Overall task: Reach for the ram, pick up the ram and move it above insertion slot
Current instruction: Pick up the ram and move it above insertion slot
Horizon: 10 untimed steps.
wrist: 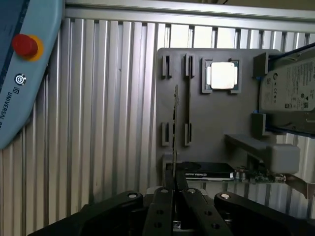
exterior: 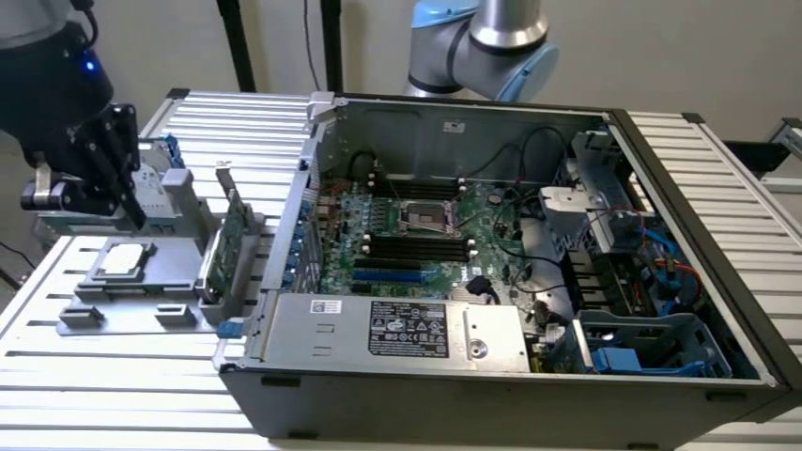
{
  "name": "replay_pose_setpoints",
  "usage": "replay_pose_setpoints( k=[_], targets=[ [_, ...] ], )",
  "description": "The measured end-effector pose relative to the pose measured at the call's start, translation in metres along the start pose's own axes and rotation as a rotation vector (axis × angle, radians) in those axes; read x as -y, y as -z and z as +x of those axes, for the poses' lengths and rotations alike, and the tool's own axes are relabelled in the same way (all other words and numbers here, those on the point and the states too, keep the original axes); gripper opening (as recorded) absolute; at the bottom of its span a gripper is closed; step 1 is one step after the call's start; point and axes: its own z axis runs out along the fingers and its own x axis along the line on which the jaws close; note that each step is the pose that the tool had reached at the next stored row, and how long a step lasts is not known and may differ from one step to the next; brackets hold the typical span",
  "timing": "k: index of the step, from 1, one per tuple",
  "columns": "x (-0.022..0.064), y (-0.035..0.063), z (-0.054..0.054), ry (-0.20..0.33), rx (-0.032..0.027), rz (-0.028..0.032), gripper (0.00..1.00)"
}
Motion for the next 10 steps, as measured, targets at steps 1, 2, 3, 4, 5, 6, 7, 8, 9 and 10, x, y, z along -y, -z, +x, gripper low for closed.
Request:
replay_pose_setpoints(
  k=[1, 2, 3, 4, 5, 6, 7, 8, 9, 10],
  targets=[
    [0.0036, 0.0045, 0.000, 0.000, -0.0001, -0.0002, 0.13],
    [0.0072, 0.0091, 0.000, 0.000, -0.0001, -0.0002, 0.13],
    [0.0107, 0.0135, 0.000, 0.000, 0.0001, -0.0001, 0.13],
    [0.0142, 0.0180, 0.000, 0.000, 0.0000, -0.0002, 0.13],
    [0.0178, 0.0226, 0.000, 0.000, -0.0001, -0.0002, 0.13],
    [0.0215, 0.0270, -0.001, 0.000, 0.0000, -0.0002, 0.13],
    [0.0248, 0.0307, -0.001, 0.000, 0.0000, -0.0001, 0.13],
    [0.0279, 0.0339, -0.002, 0.000, 0.0000, -0.0001, 0.13],
    [0.0310, 0.0369, -0.002, 0.000, 0.0000, -0.0001, 0.13],
    [0.0340, 0.0395, -0.002, 0.000, 0.0001, 0.0000, 0.13]
  ],
)
